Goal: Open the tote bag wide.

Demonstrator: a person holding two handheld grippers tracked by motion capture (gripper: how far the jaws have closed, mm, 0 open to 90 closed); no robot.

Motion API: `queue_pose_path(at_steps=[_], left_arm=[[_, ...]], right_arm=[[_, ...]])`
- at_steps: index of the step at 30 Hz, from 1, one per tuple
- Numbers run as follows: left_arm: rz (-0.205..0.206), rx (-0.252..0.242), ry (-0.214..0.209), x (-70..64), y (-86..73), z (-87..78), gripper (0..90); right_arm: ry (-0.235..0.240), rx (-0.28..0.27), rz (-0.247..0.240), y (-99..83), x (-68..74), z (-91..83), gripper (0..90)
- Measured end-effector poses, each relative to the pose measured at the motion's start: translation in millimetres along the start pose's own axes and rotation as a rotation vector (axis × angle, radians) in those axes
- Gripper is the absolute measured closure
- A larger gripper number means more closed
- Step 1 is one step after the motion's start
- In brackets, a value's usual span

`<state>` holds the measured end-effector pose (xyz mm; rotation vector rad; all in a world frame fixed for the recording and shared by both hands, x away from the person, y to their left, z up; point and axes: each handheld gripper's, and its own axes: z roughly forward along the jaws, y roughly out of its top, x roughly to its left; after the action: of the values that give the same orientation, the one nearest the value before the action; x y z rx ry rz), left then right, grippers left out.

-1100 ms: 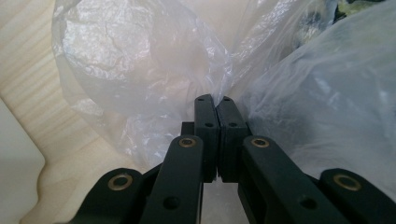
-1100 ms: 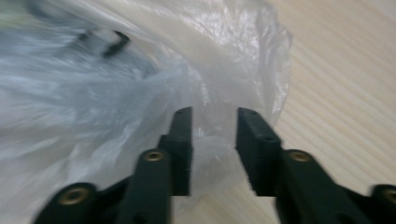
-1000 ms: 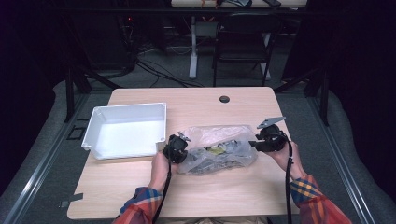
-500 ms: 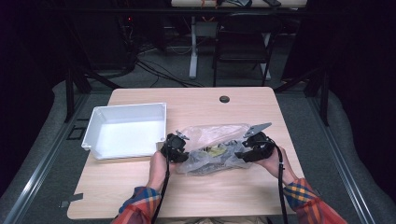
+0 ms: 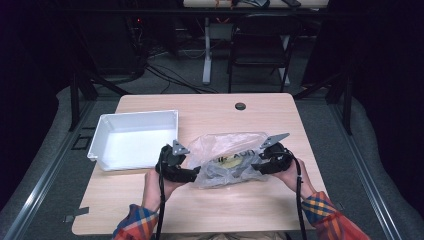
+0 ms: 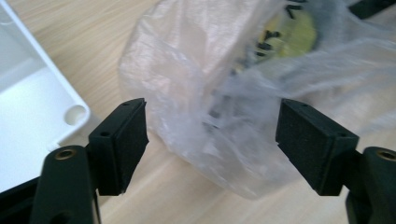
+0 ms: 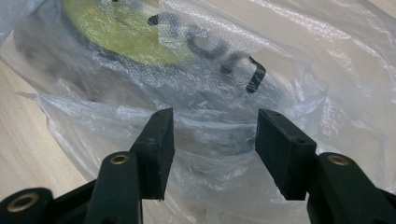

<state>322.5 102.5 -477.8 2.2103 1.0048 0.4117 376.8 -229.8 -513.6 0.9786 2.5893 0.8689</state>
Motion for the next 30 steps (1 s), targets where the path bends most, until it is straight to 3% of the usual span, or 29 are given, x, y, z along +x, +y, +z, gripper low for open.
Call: queue_pose_path(at_steps=[4,7,12,13,14,17,18,21,23,26,30], left_arm=[[0.053,-0.012,-0.044,-21.9,-5.6,-3.9,21.9],[0.130,-0.002,-0.056,-41.0,-4.0,0.3,20.8],[0.258,0.033,0.008,-70.5,-1.6,16.5,21.4],[0.279,0.045,0.014,-72.4,-1.4,20.0,22.9],[0.308,0.048,0.047,-75.1,-1.8,26.3,31.4],[0.318,0.047,0.043,-73.3,-2.2,31.1,50.4],[0.309,0.034,0.046,-69.9,-3.0,32.2,50.4],[0.263,0.005,0.029,-59.3,-6.1,34.3,73.7],[0.220,0.000,0.018,-50.2,-8.4,34.9,81.8],[0.127,-0.013,-0.011,-34.1,-12.0,33.9,86.9],[0.000,0.000,-0.030,-8.7,-18.8,34.3,88.4]], right_arm=[[-0.001,0.003,0.010,-0.2,-0.1,-0.6,46.8],[-0.008,-0.003,0.009,-0.2,-0.1,-1.5,46.7],[-0.010,-0.011,0.014,-0.5,0.5,-3.3,46.9],[-0.011,-0.010,0.016,-0.7,0.4,-3.3,47.4],[-0.020,-0.008,0.019,-1.0,0.5,-2.9,50.7],[-0.021,-0.003,0.018,-1.3,0.0,-2.8,56.7],[-0.020,-0.005,0.020,-1.4,0.0,-2.8,59.6],[-0.029,-0.004,0.021,-2.6,-0.9,-3.1,70.9],[-0.033,0.001,0.017,-3.0,-1.2,-3.2,77.0],[-0.044,0.003,0.014,-3.8,-1.9,-4.3,86.4],[-0.086,0.004,0.033,-6.7,-8.5,-6.6,90.0]])
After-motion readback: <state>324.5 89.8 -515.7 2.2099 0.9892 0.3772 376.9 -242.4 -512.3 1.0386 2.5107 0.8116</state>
